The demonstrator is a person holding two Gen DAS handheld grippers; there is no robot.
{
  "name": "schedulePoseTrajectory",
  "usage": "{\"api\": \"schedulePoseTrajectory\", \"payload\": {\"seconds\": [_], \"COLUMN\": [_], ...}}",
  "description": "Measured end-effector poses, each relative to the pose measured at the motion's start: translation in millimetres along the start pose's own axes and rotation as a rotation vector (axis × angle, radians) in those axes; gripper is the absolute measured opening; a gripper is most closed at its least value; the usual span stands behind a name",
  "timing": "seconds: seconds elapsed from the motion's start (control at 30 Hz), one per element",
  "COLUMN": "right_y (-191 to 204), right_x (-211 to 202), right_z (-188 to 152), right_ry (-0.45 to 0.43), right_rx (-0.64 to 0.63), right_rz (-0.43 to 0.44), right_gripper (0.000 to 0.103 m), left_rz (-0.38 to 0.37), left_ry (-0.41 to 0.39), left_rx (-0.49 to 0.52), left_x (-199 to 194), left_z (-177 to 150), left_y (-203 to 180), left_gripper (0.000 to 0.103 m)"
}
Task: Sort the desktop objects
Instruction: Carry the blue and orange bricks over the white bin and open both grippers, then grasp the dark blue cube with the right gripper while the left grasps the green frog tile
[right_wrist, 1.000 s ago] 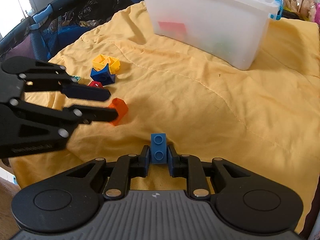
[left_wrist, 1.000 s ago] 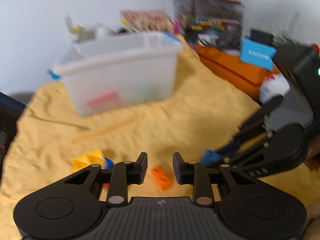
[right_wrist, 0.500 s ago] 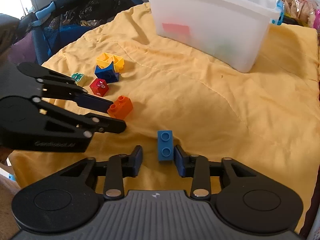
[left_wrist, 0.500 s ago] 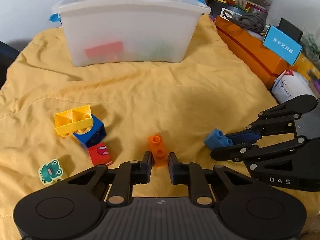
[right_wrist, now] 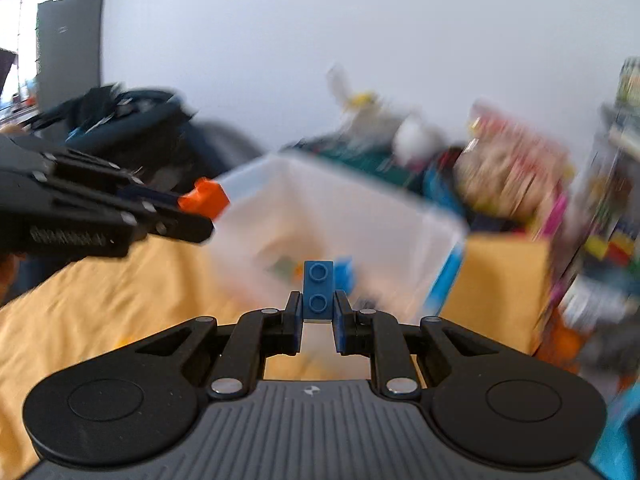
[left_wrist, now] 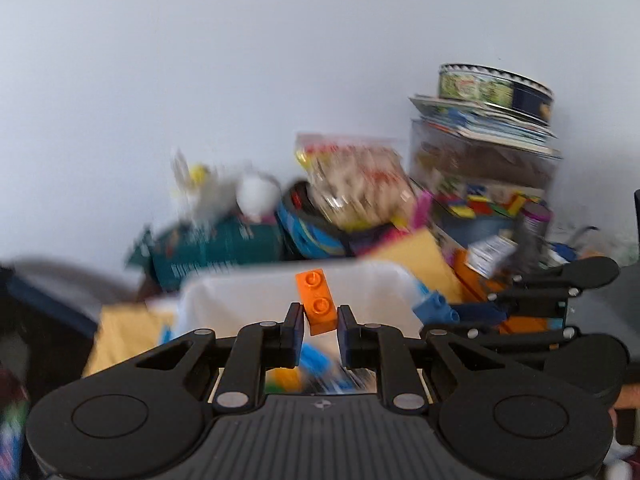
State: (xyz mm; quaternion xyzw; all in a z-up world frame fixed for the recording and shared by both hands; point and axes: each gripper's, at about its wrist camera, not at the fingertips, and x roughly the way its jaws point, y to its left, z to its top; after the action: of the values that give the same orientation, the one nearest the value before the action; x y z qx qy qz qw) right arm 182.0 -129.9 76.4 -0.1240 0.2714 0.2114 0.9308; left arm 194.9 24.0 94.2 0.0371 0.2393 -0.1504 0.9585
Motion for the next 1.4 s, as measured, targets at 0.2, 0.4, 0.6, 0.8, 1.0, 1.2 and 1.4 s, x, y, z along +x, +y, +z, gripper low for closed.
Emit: {"api": "schedulePoseTrajectory", "payload": {"seconds": [0.2,0.4,0.6,0.8,1.0,1.2,1.4], "right_y": [-24.5,-30.4,-27.6,-13.9,30.9,89.7,146.9], "right_x": [59.2,121.0,114.2,64.9,30.1,37.7,37.9], "right_z": [44.4,27.6,19.9,24.4,-2.8,-64.4,-88.0], "right_ry": [0.026,0.169,0.156,0.034,0.017,0.142,0.121], "right_rx": [0.052,0.080,0.082,0.092,0.019,-0.128,-0.543], "right_rz": [-0.075,-0.088,-0.095,-0.030,0.128,0.300,0.362], "right_gripper": [0.017,0.022,0.032,0.048,0.049,0.036,0.034], "left_rz": [0.061,0.097,0.080,0.114,0.139,0.130,0.116], "left_ry": [0.126,0.271,0.164,0.102,0.241,0.379,0.421], "left_rx": [-0.002,-0.019,-0.021,-0.035,-0.129,-0.201,-0.196], "left_x": [73.2,114.0,55.5,-20.1,-56.3,-66.8,-68.8], "left_z": [5.0,-22.4,-22.8,-55.3,-141.4,-203.8,-222.3], "left_y": [14.4,26.2,37.4,44.5,48.3,46.4,46.4], "left_gripper": [0.021,0.031,0.046,0.068,0.068,0.068,0.068]}}
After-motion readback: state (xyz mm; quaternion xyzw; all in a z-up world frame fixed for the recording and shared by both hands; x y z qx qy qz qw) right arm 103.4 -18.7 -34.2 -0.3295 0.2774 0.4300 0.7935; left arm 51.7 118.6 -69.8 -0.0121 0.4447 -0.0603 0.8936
